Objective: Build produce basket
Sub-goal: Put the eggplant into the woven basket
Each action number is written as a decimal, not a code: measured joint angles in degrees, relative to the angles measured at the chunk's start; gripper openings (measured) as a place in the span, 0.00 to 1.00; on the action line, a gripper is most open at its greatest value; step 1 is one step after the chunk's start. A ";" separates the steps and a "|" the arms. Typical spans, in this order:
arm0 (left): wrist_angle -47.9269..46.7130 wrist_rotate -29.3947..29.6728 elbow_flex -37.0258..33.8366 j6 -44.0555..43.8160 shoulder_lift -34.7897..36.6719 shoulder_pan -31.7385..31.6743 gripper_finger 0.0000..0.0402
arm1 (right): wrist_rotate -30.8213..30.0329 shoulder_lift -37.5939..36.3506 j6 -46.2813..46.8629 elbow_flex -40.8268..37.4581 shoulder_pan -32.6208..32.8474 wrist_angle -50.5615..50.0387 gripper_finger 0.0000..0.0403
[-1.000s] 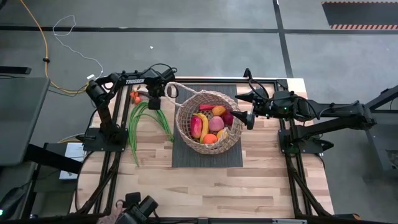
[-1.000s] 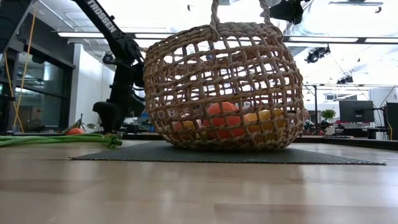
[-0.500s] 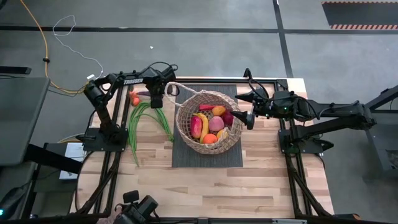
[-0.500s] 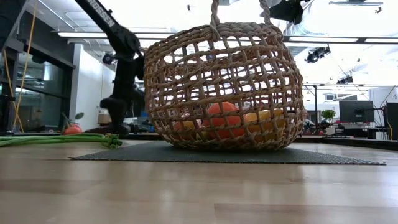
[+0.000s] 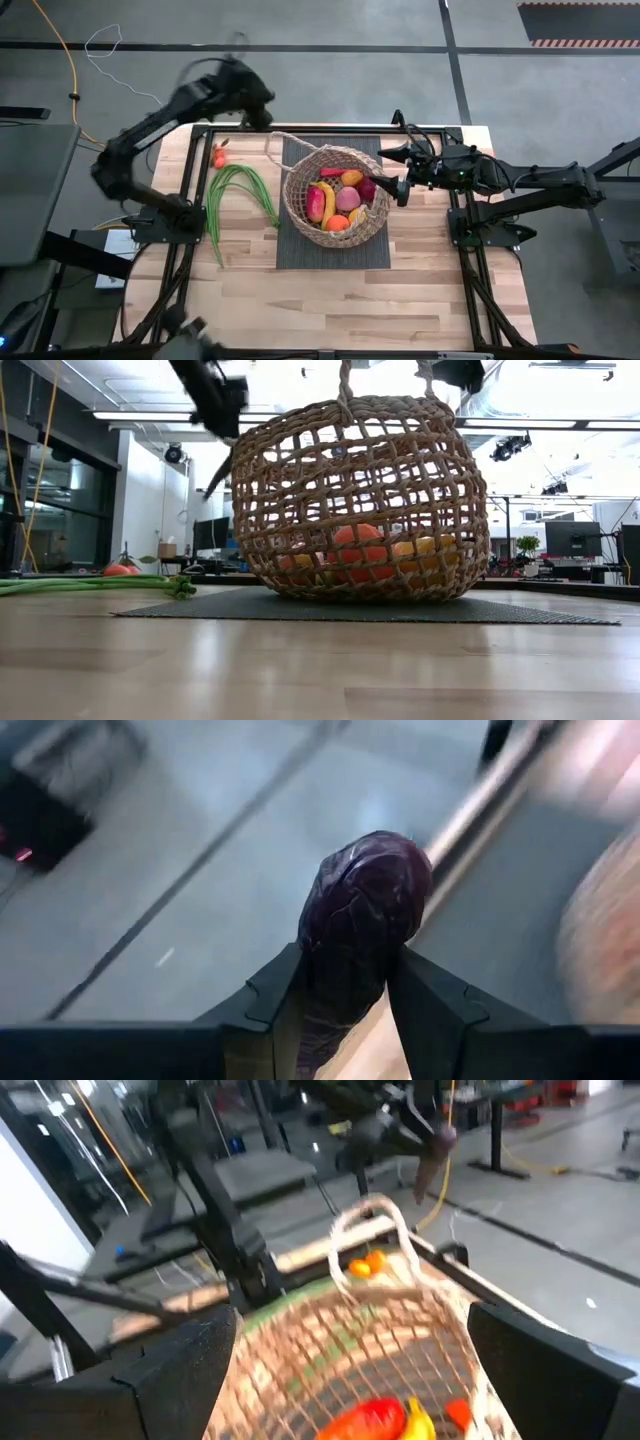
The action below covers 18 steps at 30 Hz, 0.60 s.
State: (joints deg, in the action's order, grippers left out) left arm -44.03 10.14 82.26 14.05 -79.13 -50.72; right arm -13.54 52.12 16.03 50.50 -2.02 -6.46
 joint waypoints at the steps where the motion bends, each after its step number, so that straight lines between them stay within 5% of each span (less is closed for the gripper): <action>1: 1.69 -2.37 0.00 -2.62 2.47 -0.02 0.30 | 0.00 0.00 0.00 0.00 0.00 1.32 0.96; 10: 10.67 -25.26 0.00 -18.63 20.02 4.93 0.30 | 1.73 0.00 -1.50 0.02 0.00 5.01 0.96; 18: 14.71 -28.16 -2.22 -21.49 24.60 21.72 0.30 | 5.27 0.00 -1.08 0.02 0.00 5.01 0.96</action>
State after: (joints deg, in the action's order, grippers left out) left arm -29.32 -18.02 80.04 -7.44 -54.53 -29.00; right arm -8.27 52.12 14.95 50.52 -2.02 -1.45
